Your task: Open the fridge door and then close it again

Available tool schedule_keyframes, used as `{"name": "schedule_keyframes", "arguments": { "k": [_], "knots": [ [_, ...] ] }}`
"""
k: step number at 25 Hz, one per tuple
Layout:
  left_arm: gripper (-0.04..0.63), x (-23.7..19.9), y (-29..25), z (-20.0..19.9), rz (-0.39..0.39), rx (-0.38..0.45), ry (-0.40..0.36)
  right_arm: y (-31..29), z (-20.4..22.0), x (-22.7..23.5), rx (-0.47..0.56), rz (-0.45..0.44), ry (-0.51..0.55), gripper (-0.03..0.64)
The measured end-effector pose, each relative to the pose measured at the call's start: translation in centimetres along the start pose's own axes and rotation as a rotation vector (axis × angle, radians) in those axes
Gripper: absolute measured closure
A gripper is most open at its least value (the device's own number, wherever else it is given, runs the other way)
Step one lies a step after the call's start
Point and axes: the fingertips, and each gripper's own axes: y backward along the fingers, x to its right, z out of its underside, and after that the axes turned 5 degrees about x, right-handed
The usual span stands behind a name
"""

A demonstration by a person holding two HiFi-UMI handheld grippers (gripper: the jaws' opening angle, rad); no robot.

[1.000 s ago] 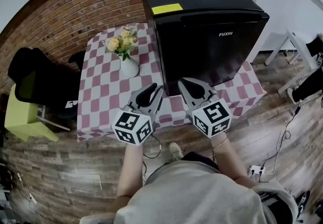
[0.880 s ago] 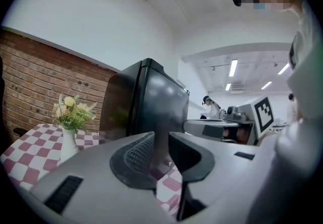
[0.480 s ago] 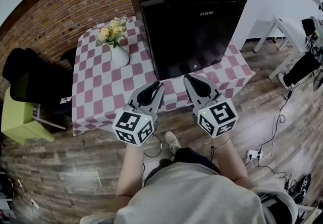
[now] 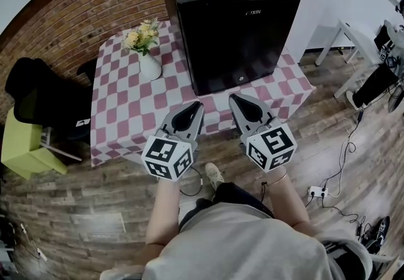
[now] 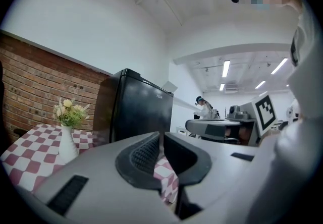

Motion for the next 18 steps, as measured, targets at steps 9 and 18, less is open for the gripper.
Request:
{"name": "schedule_keyframes", "arguments": {
  "k": [9,18],
  "knots": [
    [0.568,0.0,0.7,0.6,-0.021,-0.011,0.009,0.0,2.2,-0.7,-0.049,-0.033,-0.021,0.618],
    [0.568,-0.4,1.5,1.3,-0.045,-0.021,0.028,0.1,2.5,-0.8,-0.055,-0.038,-0.024,0.618]
  ]
}}
